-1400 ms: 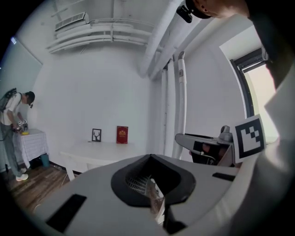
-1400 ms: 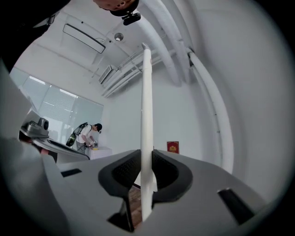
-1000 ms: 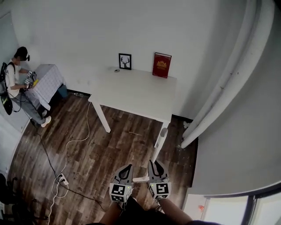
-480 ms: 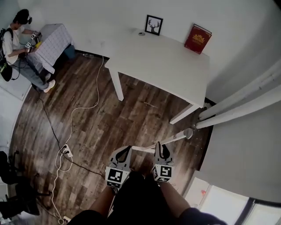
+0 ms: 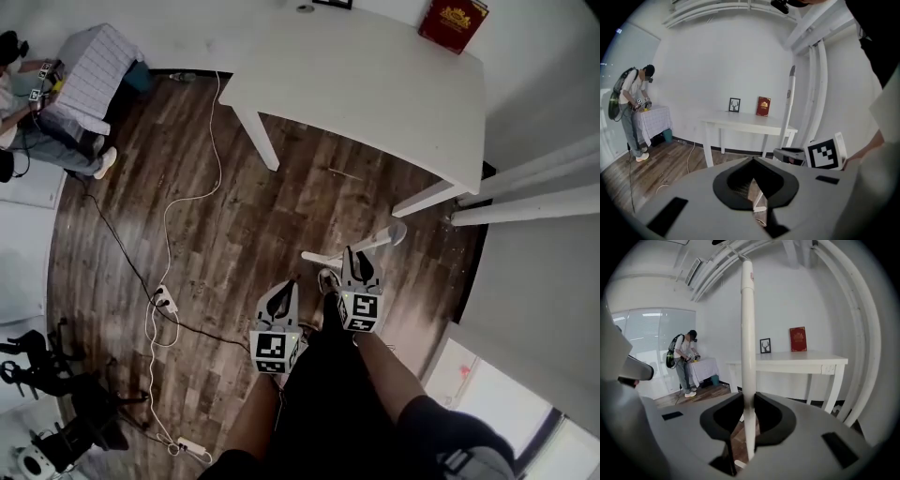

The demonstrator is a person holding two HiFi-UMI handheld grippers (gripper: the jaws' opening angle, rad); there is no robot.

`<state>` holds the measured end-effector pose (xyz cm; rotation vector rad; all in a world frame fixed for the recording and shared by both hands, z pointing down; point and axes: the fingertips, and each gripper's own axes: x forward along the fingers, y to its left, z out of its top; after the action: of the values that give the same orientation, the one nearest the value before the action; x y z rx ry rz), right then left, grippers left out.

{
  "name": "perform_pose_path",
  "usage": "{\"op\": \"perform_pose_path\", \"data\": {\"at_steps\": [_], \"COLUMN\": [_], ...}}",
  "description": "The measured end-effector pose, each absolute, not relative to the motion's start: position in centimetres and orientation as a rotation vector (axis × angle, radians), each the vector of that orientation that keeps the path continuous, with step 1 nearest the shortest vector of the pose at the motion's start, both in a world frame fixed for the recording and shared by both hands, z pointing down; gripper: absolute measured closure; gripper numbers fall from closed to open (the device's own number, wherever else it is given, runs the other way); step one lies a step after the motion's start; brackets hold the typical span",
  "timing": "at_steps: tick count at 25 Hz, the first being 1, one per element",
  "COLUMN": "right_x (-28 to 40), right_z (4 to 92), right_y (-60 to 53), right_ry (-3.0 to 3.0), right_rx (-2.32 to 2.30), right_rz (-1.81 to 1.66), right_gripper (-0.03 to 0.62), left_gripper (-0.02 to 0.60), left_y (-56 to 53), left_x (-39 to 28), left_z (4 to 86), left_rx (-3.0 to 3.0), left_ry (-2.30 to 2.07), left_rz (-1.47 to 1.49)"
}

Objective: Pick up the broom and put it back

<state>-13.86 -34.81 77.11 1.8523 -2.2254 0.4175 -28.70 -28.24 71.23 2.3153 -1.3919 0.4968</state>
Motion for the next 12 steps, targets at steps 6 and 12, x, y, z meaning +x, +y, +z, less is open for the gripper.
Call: {"op": "perform_pose_path", "data": {"at_steps": [6,12], "right_x": [-13.5,-12.0], "right_z": [83.9,90.4], "right_y": [-40.6,-45.5], "right_ry": [-2.161,-2.166], "right_rx": [1.828,1.746], "right_rz": [0.534,0.575], "right_gripper": [0.507,0.507], "left_gripper": [0.583,0.581], "left_y": [-32.5,-34.9], "left_x": [-28.0,-26.2], "left_z": [73.6,79.2], "left_rx": [2.301,2.263], "left_ry": [-1.328,-1.204], "left_rz": [0.566,0.680]}}
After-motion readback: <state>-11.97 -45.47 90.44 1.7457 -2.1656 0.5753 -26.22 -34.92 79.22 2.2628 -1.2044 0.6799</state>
